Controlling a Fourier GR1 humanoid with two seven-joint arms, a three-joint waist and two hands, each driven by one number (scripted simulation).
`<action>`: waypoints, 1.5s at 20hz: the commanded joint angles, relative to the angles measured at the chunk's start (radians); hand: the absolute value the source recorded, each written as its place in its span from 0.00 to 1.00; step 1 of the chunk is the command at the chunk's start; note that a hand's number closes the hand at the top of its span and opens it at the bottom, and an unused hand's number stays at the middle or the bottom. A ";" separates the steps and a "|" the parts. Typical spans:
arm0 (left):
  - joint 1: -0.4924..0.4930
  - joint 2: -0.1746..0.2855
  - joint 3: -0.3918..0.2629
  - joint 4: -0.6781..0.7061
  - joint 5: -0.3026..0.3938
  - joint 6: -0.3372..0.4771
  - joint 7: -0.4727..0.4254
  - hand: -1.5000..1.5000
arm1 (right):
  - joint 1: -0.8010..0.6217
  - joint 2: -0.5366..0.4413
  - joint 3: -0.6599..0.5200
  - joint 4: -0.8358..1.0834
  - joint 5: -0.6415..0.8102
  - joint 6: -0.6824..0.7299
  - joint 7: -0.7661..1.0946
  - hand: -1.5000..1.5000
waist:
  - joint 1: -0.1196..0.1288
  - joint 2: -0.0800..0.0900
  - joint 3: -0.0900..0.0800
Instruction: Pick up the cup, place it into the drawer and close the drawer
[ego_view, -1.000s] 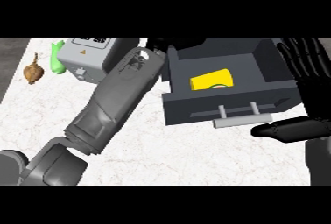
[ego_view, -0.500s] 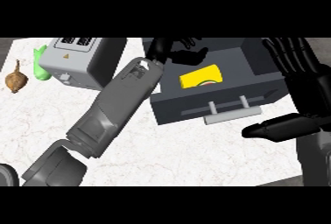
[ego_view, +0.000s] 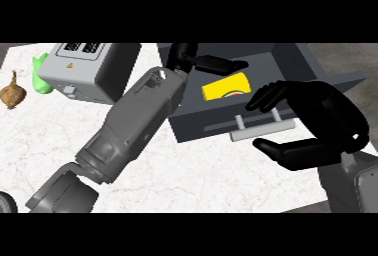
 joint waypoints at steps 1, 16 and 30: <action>0.006 0.000 0.028 -0.030 0.077 0.010 -0.088 0.00 | 0.024 -0.039 0.072 0.003 -0.058 0.128 0.036 1.00 | 0.024 -0.009 0.000; 0.034 0.000 0.061 -0.034 0.172 0.024 -0.151 0.00 | 0.161 -0.166 0.279 0.077 0.590 0.027 -0.010 0.00 | 0.195 -0.043 0.000; 0.285 0.096 0.047 -0.192 0.166 -0.105 -0.186 0.00 | -0.166 -0.095 0.271 0.958 0.833 -0.178 -0.344 1.00 | 0.307 -0.035 0.003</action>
